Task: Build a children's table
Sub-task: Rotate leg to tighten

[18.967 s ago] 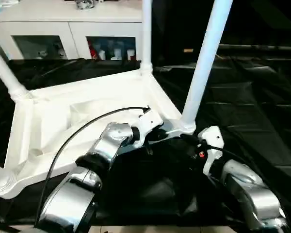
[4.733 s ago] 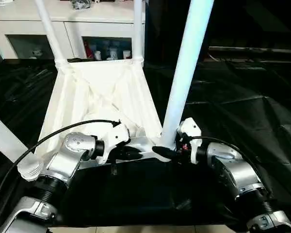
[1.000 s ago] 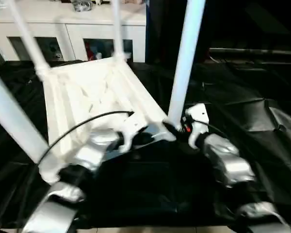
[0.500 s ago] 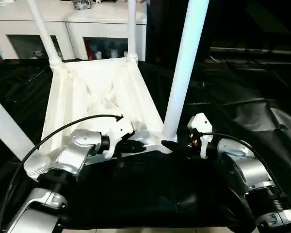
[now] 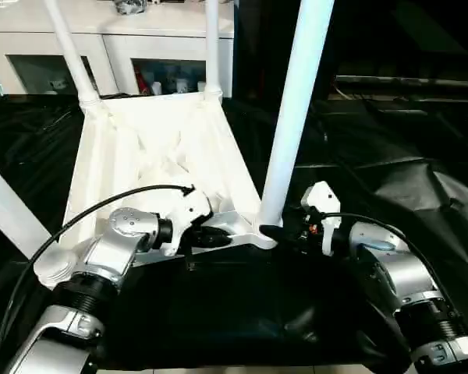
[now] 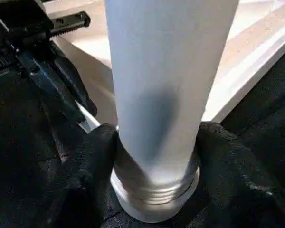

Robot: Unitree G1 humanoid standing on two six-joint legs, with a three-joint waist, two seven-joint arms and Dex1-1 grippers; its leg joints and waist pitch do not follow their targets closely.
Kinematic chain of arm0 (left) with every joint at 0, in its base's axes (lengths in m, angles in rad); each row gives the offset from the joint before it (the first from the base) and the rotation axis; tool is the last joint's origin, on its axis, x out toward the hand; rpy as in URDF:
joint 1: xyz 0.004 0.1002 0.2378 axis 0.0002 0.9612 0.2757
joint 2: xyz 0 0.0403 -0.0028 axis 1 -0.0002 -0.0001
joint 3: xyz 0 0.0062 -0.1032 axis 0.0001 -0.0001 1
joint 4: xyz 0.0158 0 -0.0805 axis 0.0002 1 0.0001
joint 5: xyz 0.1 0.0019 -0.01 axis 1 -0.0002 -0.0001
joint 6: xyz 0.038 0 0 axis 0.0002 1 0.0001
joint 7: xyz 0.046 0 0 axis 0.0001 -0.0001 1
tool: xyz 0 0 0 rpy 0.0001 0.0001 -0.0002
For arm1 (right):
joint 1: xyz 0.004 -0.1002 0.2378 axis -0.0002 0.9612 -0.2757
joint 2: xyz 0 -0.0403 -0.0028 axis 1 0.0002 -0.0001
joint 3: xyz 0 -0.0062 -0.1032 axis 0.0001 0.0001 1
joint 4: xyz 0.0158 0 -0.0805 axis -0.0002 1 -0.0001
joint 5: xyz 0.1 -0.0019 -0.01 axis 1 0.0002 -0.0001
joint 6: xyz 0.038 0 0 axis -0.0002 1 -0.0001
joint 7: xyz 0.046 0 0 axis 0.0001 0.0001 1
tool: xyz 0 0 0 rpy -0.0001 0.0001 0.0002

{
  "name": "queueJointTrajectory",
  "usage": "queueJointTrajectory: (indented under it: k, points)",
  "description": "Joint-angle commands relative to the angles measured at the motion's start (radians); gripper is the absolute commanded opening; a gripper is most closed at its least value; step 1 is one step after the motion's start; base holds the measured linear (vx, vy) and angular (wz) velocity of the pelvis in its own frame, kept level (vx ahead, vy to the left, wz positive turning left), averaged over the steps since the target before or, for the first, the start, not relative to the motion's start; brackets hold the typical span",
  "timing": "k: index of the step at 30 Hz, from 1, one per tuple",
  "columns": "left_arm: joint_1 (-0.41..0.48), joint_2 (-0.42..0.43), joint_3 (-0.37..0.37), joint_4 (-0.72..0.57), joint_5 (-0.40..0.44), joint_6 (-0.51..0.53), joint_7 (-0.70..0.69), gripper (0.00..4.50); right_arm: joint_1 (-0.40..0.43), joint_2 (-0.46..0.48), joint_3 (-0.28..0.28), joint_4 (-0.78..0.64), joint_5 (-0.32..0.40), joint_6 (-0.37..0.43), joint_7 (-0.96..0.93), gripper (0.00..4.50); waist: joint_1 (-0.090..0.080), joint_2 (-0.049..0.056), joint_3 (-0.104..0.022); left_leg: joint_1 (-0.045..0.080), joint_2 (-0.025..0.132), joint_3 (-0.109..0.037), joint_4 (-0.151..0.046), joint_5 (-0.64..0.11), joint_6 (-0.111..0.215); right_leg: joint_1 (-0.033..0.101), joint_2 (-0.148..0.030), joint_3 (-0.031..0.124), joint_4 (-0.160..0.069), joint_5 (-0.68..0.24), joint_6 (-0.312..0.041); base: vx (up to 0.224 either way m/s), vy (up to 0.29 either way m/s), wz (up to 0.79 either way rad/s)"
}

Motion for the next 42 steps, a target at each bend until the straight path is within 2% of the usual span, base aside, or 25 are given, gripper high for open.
queueJointTrajectory:
  k: [1,7,13,14,16,18,19,22,25,30,42]
  points:
    - [0.01,-0.02,0.025,-0.017,-0.061,0.002,0.007,0.0,0.028,0.013,0.057,0.02,-0.015,0.038,0.043,2.32,0.006,-0.015,-0.047,-0.01,-0.002,0.014,-0.056,-0.177,0.071,0.052,-0.028,0.026,-0.072,-0.17,-0.212,0.0,0.0,0.0]
    - [0.014,-0.02,0.027,-0.018,-0.059,0.004,0.006,0.0,0.039,0.011,0.062,0.018,-0.016,0.035,0.049,2.09,0.006,-0.015,-0.047,-0.011,-0.002,0.014,-0.055,-0.175,0.071,0.054,-0.028,0.026,-0.072,-0.169,-0.213,0.0,0.0,0.0]
    - [0.014,-0.023,0.025,-0.017,-0.057,0.003,0.007,0.0,0.045,0.006,0.069,0.014,-0.029,0.011,0.035,2.06,0.006,-0.013,-0.048,-0.009,-0.002,0.014,-0.055,-0.174,0.071,0.053,-0.027,0.026,-0.071,-0.158,-0.218,0.0,0.0,0.0]
    - [0.013,-0.023,0.026,-0.016,-0.056,0.001,0.009,0.0,0.046,0.012,0.06,0.013,-0.016,0.018,0.034,2.4,0.006,-0.012,-0.048,-0.009,-0.002,0.014,-0.055,-0.173,0.071,0.054,-0.028,0.026,-0.07,-0.156,-0.219,0.0,0.0,0.0]
    - [0.013,-0.023,0.026,-0.015,-0.055,-0.001,0.011,0.0,0.048,0.017,0.052,0.009,0.006,0.034,0.048,2.74,0.005,-0.013,-0.048,-0.009,-0.002,0.014,-0.054,-0.174,0.074,0.054,-0.027,0.026,-0.07,-0.149,-0.223,0.0,0.0,0.0]
    - [0.012,-0.024,0.026,-0.013,-0.054,-0.001,0.013,0.0,0.055,0.014,0.056,-0.002,0.017,0.044,0.068,2.8,0.006,-0.014,-0.048,-0.009,-0.002,0.014,-0.054,-0.172,0.075,0.055,-0.027,0.026,-0.069,-0.147,-0.223,0.0,0.0,0.0]
    - [0.012,-0.025,0.026,-0.013,-0.053,-0.002,0.013,0.0,0.06,0.012,0.06,-0.008,0.016,0.044,0.073,3.09,0.006,-0.014,-0.048,-0.01,-0.002,0.014,-0.055,-0.171,0.075,0.055,-0.027,0.026,-0.069,-0.147,-0.222,0.0,0.0,0.0]
    - [0.013,-0.025,0.026,-0.012,-0.053,-0.002,0.013,0.0,0.066,0.01,0.065,-0.011,0.012,0.04,0.072,3.22,0.008,-0.014,-0.048,-0.009,-0.002,0.014,-0.054,-0.17,0.077,0.054,-0.027,0.026,-0.07,-0.148,-0.222,0.0,0.0,0.0]
    - [0.014,-0.026,0.026,-0.012,-0.053,-0.003,0.013,0.0,0.067,0.011,0.068,-0.002,-0.005,0.022,0.054,3.62,0.007,-0.015,-0.049,-0.01,-0.002,0.014,-0.053,-0.167,0.076,0.055,-0.027,0.026,-0.069,-0.144,-0.222,0.0,0.0,0.0]
    - [0.013,-0.025,0.026,-0.012,-0.052,-0.003,0.013,0.0,0.05,0.009,0.081,0.041,-0.067,-0.024,-0.005,3.72,0.007,-0.014,-0.049,-0.009,-0.003,0.014,-0.053,-0.166,0.067,0.054,-0.028,0.026,-0.07,-0.158,-0.219,0.0,0.0,0.0]
    - [0.013,-0.022,0.027,-0.011,-0.053,-0.002,0.007,0.0,0.025,0.041,0.047,0.09,-0.061,-0.063,-0.037,3.72,0.004,-0.012,-0.049,-0.01,-0.003,0.014,-0.053,-0.174,0.073,0.055,-0.027,0.025,-0.068,-0.149,-0.224,0.0,0.0,0.0]
